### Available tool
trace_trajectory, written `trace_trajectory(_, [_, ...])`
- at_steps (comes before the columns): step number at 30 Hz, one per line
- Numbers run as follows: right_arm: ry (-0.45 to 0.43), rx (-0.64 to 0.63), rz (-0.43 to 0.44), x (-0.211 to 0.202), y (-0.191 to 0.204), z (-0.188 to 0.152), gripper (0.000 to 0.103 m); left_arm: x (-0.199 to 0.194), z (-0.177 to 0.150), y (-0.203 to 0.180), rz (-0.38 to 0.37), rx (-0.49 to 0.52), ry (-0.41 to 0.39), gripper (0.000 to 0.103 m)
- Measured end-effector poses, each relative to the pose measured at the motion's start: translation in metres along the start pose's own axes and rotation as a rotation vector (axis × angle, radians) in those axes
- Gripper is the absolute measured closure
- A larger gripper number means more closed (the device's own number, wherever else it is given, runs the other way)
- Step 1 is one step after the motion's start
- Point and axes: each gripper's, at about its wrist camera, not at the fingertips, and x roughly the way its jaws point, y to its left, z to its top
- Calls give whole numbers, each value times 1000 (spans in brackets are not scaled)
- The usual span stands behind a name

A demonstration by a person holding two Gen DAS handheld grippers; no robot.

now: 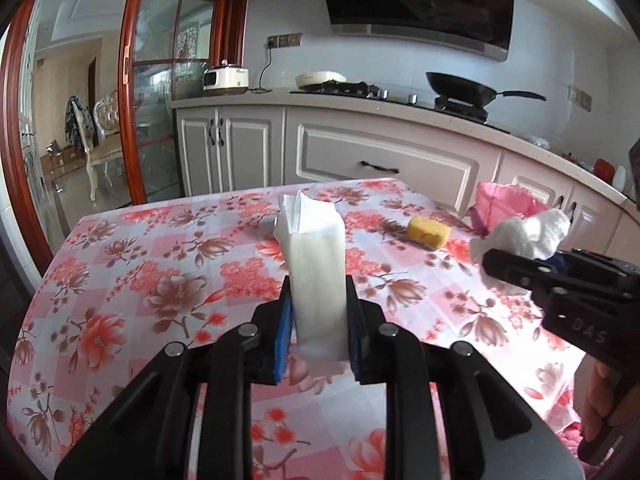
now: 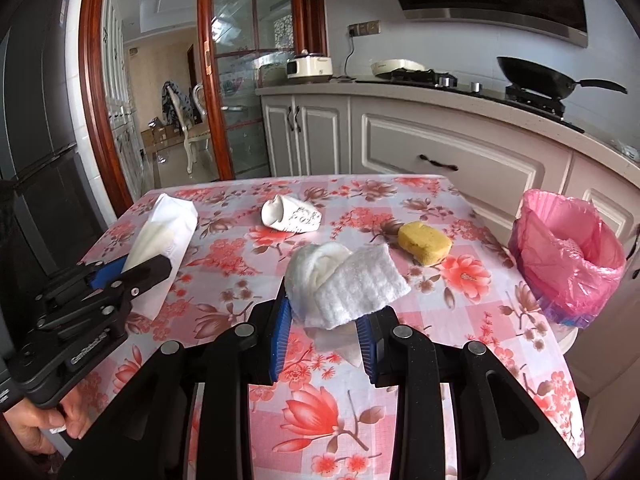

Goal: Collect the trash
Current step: 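Carry the napkin and tissue over the pink bin with both tools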

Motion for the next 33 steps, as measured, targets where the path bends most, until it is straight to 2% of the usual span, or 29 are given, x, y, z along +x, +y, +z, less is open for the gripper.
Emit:
trace_trajectory(5, [-33, 46, -34, -7, -17, 2, 73, -7, 8, -19, -44, 32, -36, 80])
trace_trajectory(12, [-58, 122, -98, -13, -54, 5, 73, 4, 20, -54, -120, 103, -38, 81])
trace_trajectory(24, [-79, 211, -219, -18, -125, 4, 73, 49, 56, -122, -252, 180, -38, 80])
trace_trajectory(33, [-102, 254, -319, -25, -184, 8, 73, 93, 80, -177, -319, 213, -53, 80])
